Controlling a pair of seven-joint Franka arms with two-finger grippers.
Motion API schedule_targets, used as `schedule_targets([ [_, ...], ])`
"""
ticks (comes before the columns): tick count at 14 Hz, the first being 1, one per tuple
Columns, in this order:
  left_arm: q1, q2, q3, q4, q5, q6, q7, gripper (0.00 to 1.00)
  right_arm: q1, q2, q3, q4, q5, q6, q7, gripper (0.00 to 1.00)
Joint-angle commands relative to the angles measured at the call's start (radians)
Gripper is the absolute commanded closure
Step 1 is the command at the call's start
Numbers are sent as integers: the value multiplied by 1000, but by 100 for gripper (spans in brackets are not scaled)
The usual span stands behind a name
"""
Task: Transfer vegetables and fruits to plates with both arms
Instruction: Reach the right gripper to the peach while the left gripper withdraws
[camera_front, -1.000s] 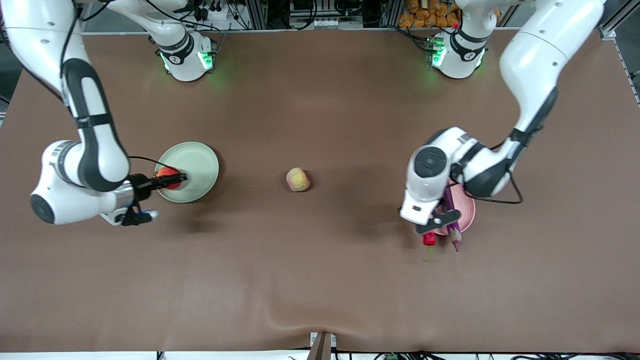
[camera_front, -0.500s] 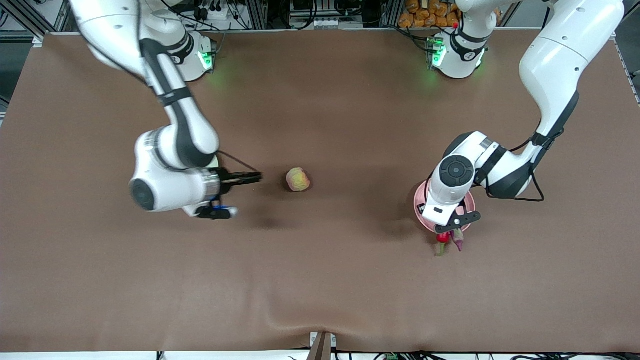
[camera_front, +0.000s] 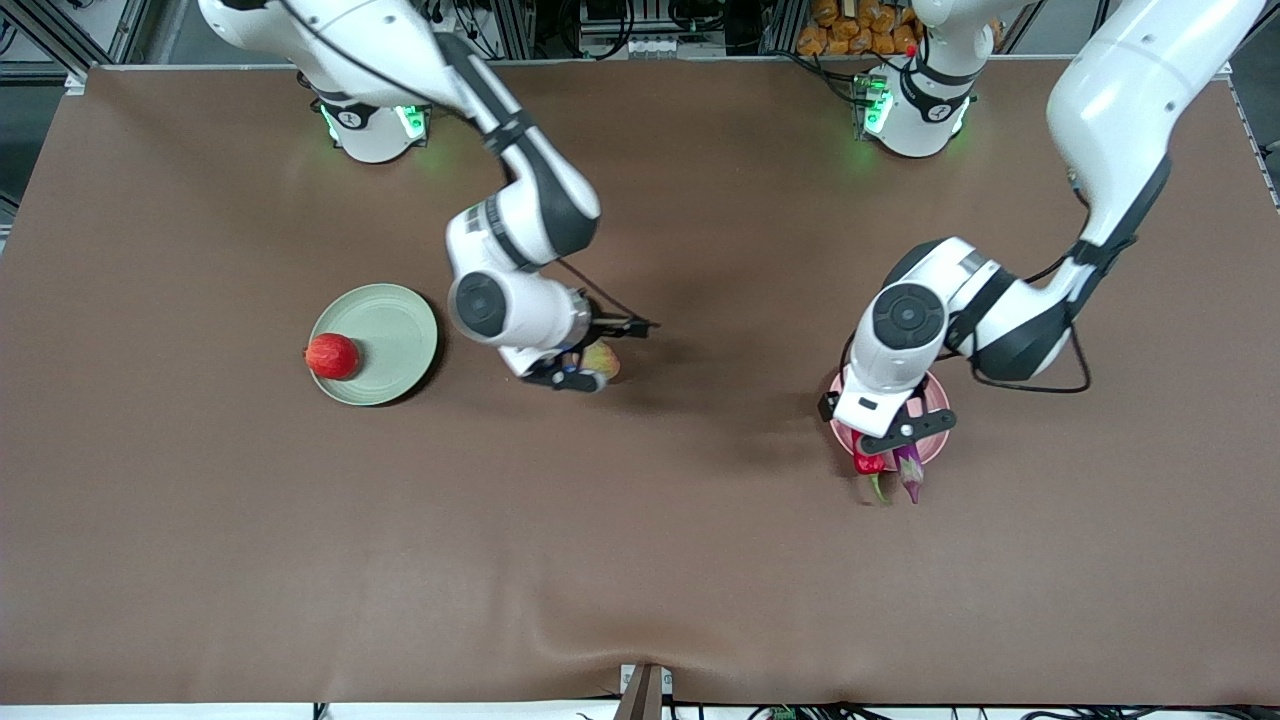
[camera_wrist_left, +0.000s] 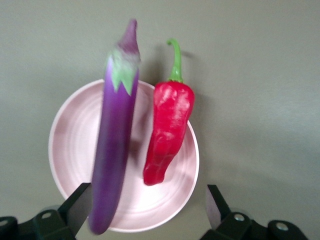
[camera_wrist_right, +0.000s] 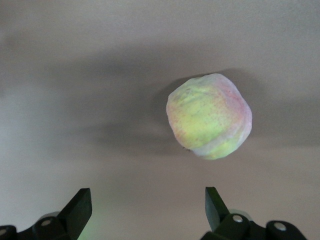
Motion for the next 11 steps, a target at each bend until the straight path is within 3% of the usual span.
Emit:
schedule_targets([
  [1, 260, -27, -207, 11, -3, -71, 176, 0, -31, -1, -13, 4, -125, -19, -12, 0],
  [3, 435, -27, -344, 52, -87, -133, 322, 0, -31, -1, -13, 1, -175, -19, -18, 0],
  [5, 532, -27, -438, 165, -151, -306, 428, 0, -28, 1, -13, 6, -196, -14, -43, 0],
  [8, 542, -29, -482, 328, -161, -509, 540, 0, -34, 18, -13, 21, -222, -7, -135, 0],
  [11, 543, -33, -541, 377, -156, -608, 556, 0, -25, 71, -12, 72, -222, 59, -141, 0],
])
